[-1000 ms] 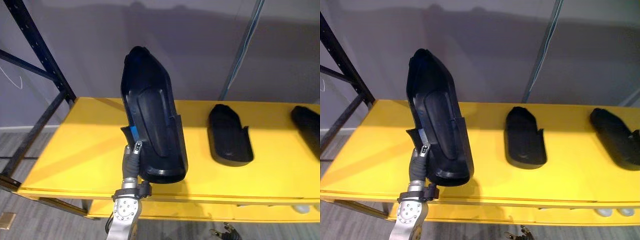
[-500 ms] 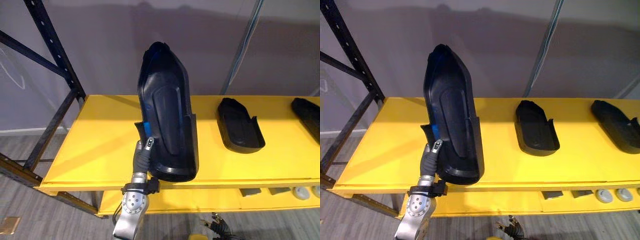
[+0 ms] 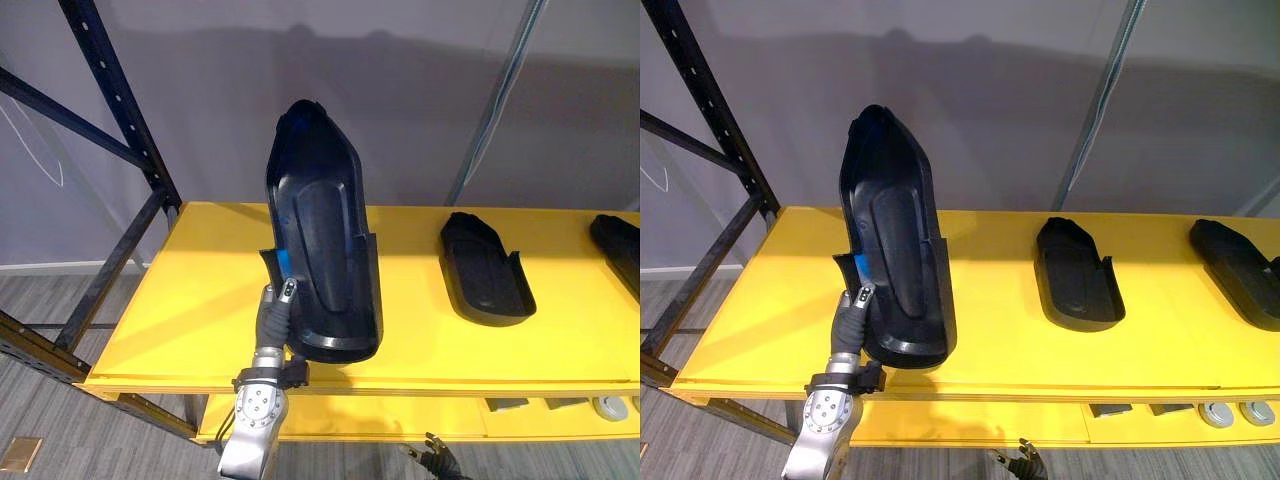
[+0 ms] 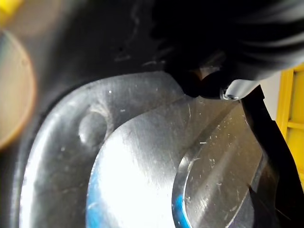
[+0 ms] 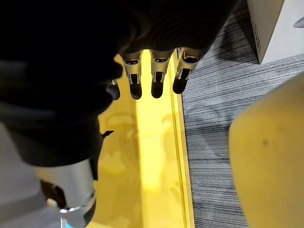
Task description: Walk over and take plastic housings, then place them on the shelf
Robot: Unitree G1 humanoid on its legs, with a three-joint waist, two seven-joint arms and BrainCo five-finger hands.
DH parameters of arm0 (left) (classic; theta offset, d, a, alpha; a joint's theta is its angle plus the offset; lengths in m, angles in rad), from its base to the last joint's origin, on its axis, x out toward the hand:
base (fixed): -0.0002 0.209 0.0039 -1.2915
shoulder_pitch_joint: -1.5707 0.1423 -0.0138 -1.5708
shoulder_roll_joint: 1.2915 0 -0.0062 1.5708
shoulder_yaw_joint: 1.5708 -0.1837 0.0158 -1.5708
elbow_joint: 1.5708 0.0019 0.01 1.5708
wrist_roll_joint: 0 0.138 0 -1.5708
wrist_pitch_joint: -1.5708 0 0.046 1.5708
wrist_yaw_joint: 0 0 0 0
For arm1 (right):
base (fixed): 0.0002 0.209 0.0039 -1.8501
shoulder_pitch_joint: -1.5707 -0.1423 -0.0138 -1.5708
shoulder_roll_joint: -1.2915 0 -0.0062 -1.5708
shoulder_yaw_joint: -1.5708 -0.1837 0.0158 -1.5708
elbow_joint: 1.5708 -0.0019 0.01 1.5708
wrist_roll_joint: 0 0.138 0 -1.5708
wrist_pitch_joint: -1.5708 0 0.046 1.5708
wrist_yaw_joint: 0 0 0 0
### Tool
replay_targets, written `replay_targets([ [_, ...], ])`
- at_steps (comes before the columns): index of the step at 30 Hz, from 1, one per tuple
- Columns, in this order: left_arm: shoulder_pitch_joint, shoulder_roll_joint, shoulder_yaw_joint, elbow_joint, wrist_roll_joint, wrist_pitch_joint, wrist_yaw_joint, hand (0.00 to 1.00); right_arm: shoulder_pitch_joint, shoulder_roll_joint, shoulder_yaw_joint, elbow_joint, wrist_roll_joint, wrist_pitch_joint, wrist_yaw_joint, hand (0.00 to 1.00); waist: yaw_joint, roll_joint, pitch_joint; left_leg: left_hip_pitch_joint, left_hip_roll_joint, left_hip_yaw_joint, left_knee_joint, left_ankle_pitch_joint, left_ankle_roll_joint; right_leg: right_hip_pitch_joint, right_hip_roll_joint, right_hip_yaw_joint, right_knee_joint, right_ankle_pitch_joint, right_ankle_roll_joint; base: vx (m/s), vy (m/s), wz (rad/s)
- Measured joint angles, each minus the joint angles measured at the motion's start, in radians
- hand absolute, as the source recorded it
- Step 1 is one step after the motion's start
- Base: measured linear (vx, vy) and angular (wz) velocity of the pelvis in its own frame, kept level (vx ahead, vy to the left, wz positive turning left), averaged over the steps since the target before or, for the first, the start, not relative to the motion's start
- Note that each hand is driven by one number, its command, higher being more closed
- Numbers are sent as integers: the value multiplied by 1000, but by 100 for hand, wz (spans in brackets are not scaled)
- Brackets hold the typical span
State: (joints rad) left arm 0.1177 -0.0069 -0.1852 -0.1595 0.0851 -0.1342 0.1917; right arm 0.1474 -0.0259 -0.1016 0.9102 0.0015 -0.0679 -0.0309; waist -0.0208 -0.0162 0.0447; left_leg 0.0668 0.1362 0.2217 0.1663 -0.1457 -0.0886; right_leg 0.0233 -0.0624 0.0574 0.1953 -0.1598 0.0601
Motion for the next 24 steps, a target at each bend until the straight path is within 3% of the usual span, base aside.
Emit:
replay_targets([
  [5,-146,85,136,195,58,60,26,100,-20,-2,-14,27,-3,1,11,0,-15,1,1,28,-7,-3,-107,81,-2,21,9,-14,-89,73,-10,-120,-3,1],
  [12,-265,141,242,390,57,123,62,100,-22,-8,-14,21,-3,5,19,0,-47,5,5,42,-19,-1,-161,116,7,26,8,-10,-155,131,-10,-198,13,-4],
  [24,-427,187,268,628,84,180,79,100,-21,-7,-13,4,-3,6,33,0,-73,0,4,40,-35,-4,-225,133,6,-3,12,18,-181,142,-6,4,20,-8],
])
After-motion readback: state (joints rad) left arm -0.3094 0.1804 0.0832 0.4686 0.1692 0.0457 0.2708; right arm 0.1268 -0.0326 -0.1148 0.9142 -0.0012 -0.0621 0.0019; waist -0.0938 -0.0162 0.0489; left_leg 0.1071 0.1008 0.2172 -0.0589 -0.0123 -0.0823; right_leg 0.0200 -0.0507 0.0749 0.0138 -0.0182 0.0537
